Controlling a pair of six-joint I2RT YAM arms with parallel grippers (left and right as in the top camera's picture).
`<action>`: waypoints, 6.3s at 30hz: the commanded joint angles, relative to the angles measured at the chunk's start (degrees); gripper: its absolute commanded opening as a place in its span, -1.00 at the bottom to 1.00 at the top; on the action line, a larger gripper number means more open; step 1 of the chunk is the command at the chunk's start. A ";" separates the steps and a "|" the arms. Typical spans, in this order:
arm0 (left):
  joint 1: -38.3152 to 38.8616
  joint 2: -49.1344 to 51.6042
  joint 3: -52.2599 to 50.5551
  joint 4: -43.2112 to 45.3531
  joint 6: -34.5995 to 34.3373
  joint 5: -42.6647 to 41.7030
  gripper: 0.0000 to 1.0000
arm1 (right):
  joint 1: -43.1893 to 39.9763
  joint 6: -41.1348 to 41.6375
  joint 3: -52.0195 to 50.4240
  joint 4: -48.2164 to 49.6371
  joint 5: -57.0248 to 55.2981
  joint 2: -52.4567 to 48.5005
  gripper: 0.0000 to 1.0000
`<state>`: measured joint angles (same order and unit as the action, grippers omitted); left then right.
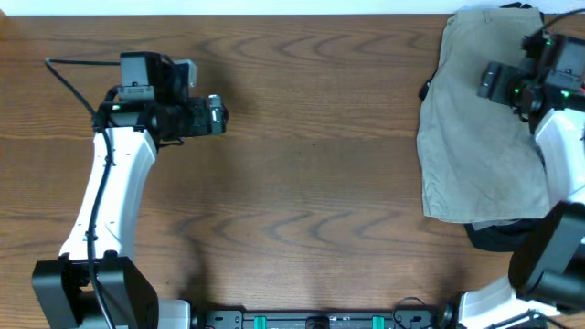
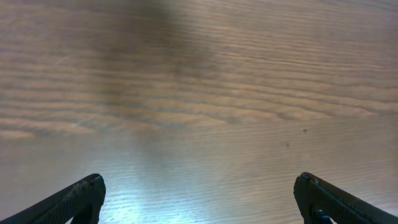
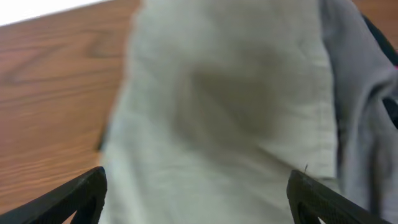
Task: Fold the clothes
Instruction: 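Reach the right gripper to the khaki shorts on the pile and grasp, then pull the khaki shorts off the pile leftward with the right gripper, then grasp the shorts waistband corner with the left gripper, then grasp the other waistband corner with the right gripper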
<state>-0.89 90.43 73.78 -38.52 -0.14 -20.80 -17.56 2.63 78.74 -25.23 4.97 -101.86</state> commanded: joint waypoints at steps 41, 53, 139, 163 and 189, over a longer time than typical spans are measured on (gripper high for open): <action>7.43 -3.32 -0.02 5.38 0.48 -0.61 0.55 | -1.53 10.38 9.29 -9.42 10.93 -5.53 -0.97; 2.54 -14.01 -0.02 5.11 0.48 -0.59 0.55 | 28.59 10.95 12.33 -6.51 12.31 -1.66 -0.97; 40.70 47.41 30.60 37.44 6.78 33.66 0.85 | 7.82 14.47 12.20 -27.96 3.04 3.37 0.82; 40.09 50.49 30.60 40.85 5.01 30.32 0.64 | 10.14 14.03 12.17 -27.30 4.52 3.37 0.78; 37.68 46.53 30.62 37.16 5.27 37.03 -0.88 | 10.84 14.03 11.50 -24.20 9.53 3.32 0.67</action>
<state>37.30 140.09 103.13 -0.14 4.54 11.18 -7.60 17.32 90.30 -50.94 10.98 -97.89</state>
